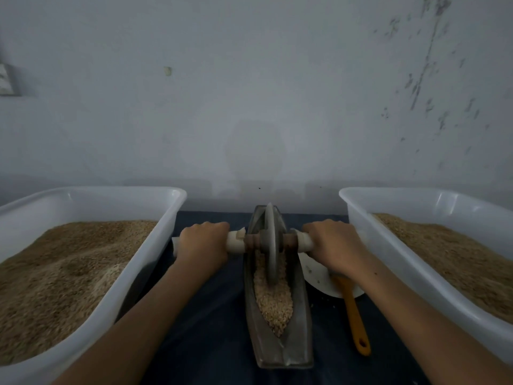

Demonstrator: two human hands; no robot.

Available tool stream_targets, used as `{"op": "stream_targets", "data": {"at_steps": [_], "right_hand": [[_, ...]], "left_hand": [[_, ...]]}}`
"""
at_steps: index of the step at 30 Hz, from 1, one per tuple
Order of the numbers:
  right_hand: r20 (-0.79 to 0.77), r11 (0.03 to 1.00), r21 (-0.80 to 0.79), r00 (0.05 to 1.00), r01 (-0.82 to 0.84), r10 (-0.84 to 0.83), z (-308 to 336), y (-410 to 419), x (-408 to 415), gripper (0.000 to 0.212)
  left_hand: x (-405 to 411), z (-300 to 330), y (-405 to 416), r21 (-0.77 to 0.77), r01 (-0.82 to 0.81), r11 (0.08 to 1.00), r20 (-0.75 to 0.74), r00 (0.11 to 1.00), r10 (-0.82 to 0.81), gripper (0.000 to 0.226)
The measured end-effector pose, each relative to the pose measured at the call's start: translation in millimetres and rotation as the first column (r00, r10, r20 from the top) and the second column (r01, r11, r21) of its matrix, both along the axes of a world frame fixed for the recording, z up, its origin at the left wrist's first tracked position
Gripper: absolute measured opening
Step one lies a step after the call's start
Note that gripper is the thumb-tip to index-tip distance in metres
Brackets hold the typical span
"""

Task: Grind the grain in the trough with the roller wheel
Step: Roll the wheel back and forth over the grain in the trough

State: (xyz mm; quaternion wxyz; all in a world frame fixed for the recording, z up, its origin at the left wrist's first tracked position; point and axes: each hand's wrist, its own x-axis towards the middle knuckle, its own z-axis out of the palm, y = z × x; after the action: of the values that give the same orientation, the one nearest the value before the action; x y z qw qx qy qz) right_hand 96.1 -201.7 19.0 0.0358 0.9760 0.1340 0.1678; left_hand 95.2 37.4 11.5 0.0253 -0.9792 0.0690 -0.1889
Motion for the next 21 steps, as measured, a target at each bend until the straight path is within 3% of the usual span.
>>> {"op": "stream_targets", "data": {"at_steps": [4,8,10,13,16,18,21], "right_hand": [[-0.045,1.0,0.03,0.999,0.004,-0.002,-2,-3,1,0.01],[-0.232,0.999,-0.042,0.973,-0.018,0.008,10,-4,-3,0.006],[-0.308,0.997,-0.079,0.951,-0.014,-0.011,16,-2,-5,0.015],[-0.323,0.994,-0.109,0.946,-0.003,-0.033,19,-1,-6,0.021],[-0.234,0.996,-0.093,0.972,-0.017,-0.006,14,-1,-5,0.005],[-0.138,0.997,-0.072,0.99,-0.005,-0.005,9,0,-4,0.018],[-0.049,1.0,0.015,0.999,-0.002,0.002,0,-1,0,0.014]], "left_hand": [[-3,1,-1,0.036,0.025,0.999,0.039,0.999,-0.027,0.018],[-5,7,3,0.069,0.032,0.997,-0.152,0.988,-0.022,0.024],[-5,11,4,0.061,0.04,0.997,-0.266,0.964,-0.023,0.029],[-6,13,5,0.057,0.038,0.998,-0.334,0.943,-0.017,0.034],[-5,11,4,0.047,0.023,0.999,-0.313,0.95,-0.007,0.033],[-5,8,3,0.043,0.011,0.999,-0.231,0.973,-0.001,0.027],[-7,5,-1,0.039,0.008,0.999,-0.054,0.999,-0.006,0.019]]}}
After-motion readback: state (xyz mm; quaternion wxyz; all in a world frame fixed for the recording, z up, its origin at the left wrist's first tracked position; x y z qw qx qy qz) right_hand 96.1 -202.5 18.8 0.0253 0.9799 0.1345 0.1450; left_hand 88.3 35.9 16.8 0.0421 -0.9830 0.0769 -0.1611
